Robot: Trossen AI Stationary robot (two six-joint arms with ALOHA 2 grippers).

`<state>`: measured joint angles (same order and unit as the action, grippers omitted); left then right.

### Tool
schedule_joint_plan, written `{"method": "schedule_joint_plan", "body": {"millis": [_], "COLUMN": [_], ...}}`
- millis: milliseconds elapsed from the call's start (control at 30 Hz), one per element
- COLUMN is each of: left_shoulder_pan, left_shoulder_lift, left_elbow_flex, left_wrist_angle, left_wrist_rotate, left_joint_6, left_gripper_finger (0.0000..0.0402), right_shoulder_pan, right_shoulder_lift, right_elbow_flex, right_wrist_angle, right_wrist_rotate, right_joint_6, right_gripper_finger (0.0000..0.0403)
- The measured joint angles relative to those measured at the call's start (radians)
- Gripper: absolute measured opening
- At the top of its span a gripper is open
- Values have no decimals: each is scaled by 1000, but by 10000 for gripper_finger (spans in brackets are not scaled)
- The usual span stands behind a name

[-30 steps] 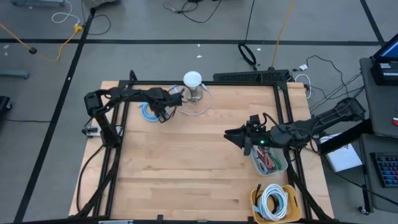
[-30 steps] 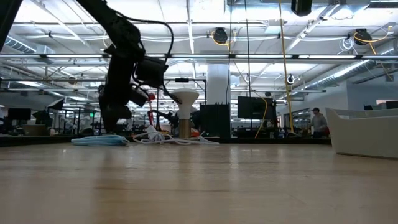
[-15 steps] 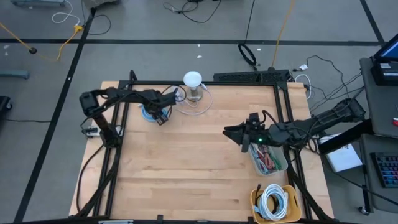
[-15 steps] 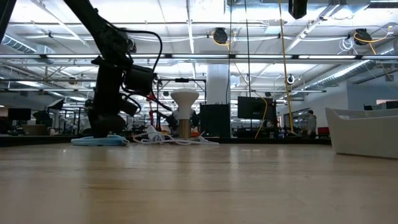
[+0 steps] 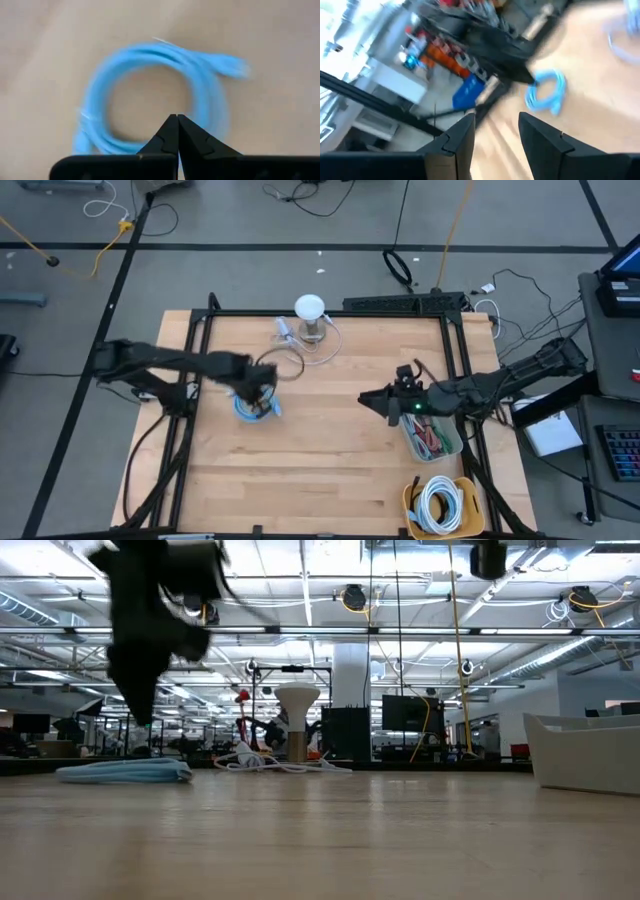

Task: Pick & Place USB Port
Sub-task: Put the blue HDMI cable into the yellow bin

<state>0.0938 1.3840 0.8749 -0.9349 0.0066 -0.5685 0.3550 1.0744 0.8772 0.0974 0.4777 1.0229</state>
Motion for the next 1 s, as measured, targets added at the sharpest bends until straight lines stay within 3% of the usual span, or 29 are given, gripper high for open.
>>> {"method": "schedule_joint_plan", "body": {"millis": [100,233,433,633,800,1000], "left_shoulder_pan": [-131,-268,-391,-382,-375,-352], "left_shoulder_lift": [-116,-214,-218,-74,93,234], "left_elbow_flex": [10,16,6,-35,-51,-77], "left_wrist_angle": [23,19,6,81,82,193], "left_wrist_rotate": [-13,-125,-269,-171,-167,-152], "left_joint_6": [-93,-258,-228,-89,10,62], "left_gripper_finger": [1,1,29,117,194,242], "right_shoulder_pan": [0,-1,-18,-53,-56,-51], "right_shoulder_lift": [8,34,84,118,119,118], "right_elbow_flex": [0,0,0,0,0,0], "right_wrist_angle": [-94,-165,-116,-9,22,57], "right_wrist_rotate": [-51,-92,-98,-144,-142,-141], "right_joint_6": [91,155,167,145,143,143], "right_gripper_finger": [148,150,151,149,150,145]}}
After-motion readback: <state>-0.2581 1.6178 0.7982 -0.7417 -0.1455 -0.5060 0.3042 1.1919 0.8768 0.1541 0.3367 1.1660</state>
